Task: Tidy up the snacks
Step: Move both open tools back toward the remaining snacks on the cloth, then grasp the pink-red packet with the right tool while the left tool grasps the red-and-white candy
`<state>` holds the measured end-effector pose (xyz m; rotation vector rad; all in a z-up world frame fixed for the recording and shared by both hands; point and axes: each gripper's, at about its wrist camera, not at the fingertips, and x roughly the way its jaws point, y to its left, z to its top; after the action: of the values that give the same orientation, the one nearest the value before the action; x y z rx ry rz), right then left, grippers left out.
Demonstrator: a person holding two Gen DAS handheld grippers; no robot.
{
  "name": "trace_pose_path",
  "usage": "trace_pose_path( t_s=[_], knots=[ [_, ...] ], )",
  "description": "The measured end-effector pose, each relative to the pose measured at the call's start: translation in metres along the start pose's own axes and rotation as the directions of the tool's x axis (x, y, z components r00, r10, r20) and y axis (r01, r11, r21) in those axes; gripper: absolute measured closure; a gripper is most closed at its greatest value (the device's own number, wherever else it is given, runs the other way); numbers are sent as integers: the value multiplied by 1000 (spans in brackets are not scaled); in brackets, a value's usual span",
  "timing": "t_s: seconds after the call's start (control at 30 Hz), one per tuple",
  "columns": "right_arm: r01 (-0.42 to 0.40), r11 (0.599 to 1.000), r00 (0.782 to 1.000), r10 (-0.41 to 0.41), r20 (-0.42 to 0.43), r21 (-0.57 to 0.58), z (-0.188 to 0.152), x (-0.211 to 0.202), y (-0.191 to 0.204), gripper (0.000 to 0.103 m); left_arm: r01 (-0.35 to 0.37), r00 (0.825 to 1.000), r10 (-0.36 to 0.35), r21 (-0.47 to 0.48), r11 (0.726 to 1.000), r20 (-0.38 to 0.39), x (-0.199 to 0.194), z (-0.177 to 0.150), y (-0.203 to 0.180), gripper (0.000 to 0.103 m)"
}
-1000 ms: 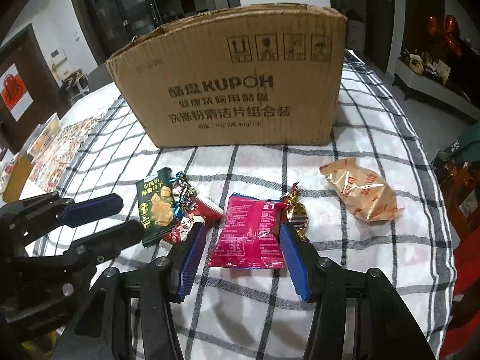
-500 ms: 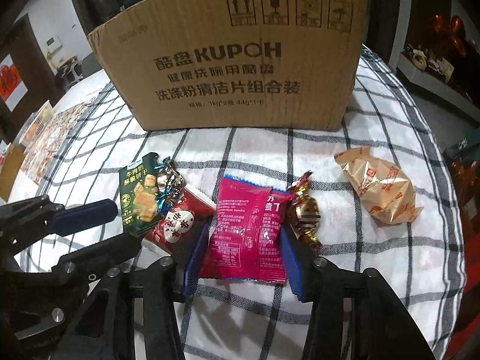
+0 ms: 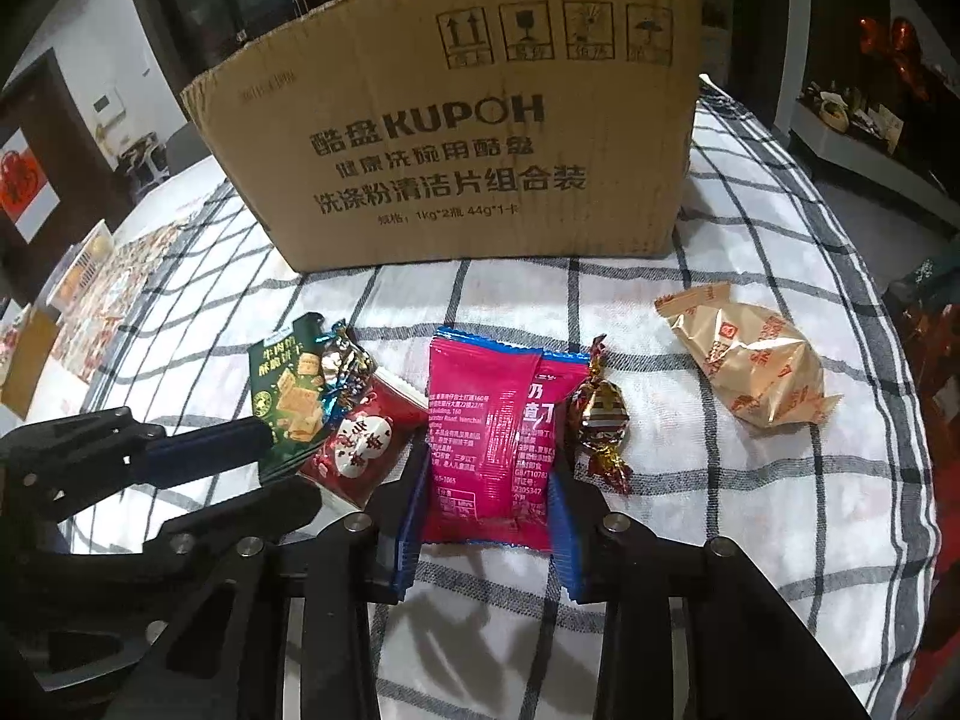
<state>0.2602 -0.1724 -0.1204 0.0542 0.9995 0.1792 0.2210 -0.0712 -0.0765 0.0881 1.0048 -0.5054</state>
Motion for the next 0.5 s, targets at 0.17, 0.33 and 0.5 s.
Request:
trace_pose_path(
  t_s=[0.17,0.33,0.5],
  knots=[
    [12,1000,1000,-12,27,0,-1,-9,-1,66,3,1000,-3,11,1000,-1,4,2,-4,70],
    [22,1000,999,-22,38,16,-4,-14,-8,66,13,1000,-13,17,1000,-9,8,2,-7,70],
    [32,999,999,-34,40,36,-8,-17,-15,66,30,999,-30,9,1000,-23,14,2,-6,72]
  ],
)
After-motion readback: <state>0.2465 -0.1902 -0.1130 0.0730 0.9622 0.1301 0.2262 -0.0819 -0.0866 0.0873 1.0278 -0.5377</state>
